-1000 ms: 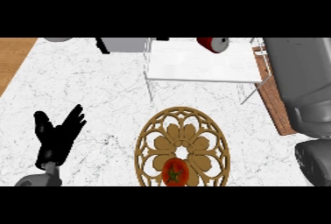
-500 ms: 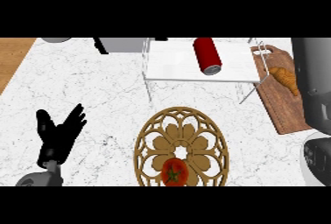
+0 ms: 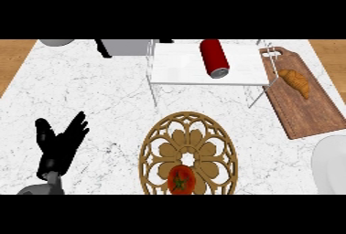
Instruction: Pick the can from the placemat and place it in the tiered shelf
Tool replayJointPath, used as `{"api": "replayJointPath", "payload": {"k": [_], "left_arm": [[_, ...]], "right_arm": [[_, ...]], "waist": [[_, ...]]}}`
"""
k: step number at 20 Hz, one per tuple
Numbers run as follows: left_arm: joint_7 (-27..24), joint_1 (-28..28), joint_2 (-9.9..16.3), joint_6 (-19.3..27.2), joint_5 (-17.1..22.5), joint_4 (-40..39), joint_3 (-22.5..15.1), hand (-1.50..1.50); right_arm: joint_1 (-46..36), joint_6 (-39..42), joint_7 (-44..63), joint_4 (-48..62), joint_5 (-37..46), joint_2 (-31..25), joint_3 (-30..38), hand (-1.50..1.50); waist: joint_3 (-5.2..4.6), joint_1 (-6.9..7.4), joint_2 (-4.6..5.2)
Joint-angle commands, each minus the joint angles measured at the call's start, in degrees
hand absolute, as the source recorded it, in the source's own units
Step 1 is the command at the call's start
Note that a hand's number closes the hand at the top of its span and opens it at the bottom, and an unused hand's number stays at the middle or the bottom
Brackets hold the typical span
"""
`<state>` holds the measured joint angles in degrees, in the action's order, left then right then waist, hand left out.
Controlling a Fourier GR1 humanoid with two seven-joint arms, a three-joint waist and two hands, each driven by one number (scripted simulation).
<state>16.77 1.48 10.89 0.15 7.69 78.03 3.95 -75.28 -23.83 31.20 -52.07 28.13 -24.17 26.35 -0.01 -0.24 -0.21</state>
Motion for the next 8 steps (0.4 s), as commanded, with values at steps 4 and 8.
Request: {"api": "replayJointPath", "payload": {"k": [4,8], "left_arm": [[-0.3,-1.4,-0.9,0.3,-0.9,0.7,-0.6,0.0],[-0.6,2.3,-1.3,1.7,-1.1,-2.5,0.7,0.0]], "right_arm": [[7.9,10.7,5.0,-11.4,-8.2,-8.2,3.9,-1.5],[16.1,15.4,2.1,-16.2,-14.0,-9.9,6.5,-1.5]], "waist": [[0.01,-0.58,-0.19],[0.01,-0.51,0.03]]}}
